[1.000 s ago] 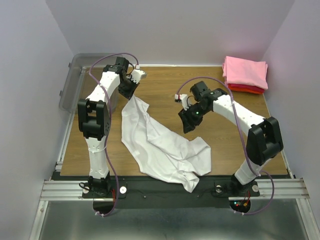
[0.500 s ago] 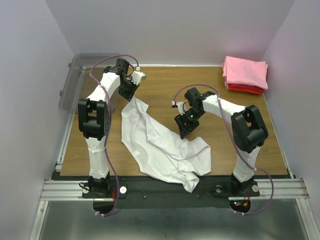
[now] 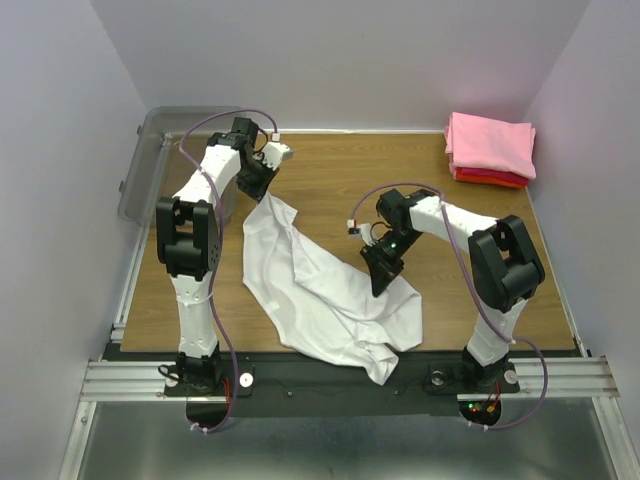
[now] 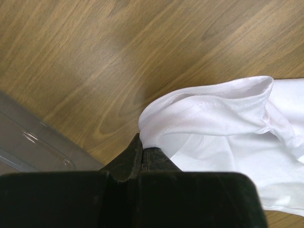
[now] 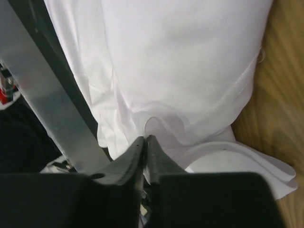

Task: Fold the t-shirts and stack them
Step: Flatten the tshirt out

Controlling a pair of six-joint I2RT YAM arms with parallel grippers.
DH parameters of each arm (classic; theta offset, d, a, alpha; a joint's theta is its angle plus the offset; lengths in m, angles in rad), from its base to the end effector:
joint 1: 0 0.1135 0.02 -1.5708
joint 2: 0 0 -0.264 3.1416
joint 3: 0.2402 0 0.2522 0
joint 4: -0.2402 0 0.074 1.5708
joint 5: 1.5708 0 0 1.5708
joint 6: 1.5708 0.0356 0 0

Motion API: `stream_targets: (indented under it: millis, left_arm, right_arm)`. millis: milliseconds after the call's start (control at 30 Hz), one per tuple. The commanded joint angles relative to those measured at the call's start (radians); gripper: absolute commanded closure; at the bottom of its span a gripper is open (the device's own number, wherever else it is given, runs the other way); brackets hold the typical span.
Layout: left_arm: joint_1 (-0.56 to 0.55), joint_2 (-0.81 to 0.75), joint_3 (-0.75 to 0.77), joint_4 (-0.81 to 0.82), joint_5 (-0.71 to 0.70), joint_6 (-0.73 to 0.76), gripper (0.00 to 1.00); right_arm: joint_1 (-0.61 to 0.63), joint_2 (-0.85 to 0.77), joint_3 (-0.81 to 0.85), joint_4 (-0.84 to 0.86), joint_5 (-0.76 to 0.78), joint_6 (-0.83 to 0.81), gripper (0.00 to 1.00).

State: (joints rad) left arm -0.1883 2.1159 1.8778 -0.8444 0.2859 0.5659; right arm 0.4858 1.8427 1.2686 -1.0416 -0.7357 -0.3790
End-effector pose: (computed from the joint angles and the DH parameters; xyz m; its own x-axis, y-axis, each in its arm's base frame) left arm 0.4498 -0.0959 0.2443 -0.5663 0.6316 -0.5295 0.7265 0.6860 0.0413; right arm 0.2759 0.1727 0.1849 -0.7025 -0.6811 -0.2063 -0.6237 0.4496 0.6395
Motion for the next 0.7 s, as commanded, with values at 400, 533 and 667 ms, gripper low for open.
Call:
stream_targets:
  millis: [400, 533, 667]
  left_arm:
    - [0.021, -0.062, -0.083, 0.036, -0.005, -0.006, 1.0]
    - [0.029, -0.085, -0.034, 0.039, 0.045, -0.017, 1.0]
    - [0.03, -0.116, -0.055, 0.045, 0.053, 0.006, 1.0]
  right_arm:
    - [-0.001, -0.26, -0.107, -0.19, 0.338, -0.299, 0.99]
    - [-0.157, -0.29, -0.016, -0.16, 0.361, -0.279, 0.99]
    - [-0.276, -0.341, -0.055, -0.138, 0.423, -0.322, 1.0]
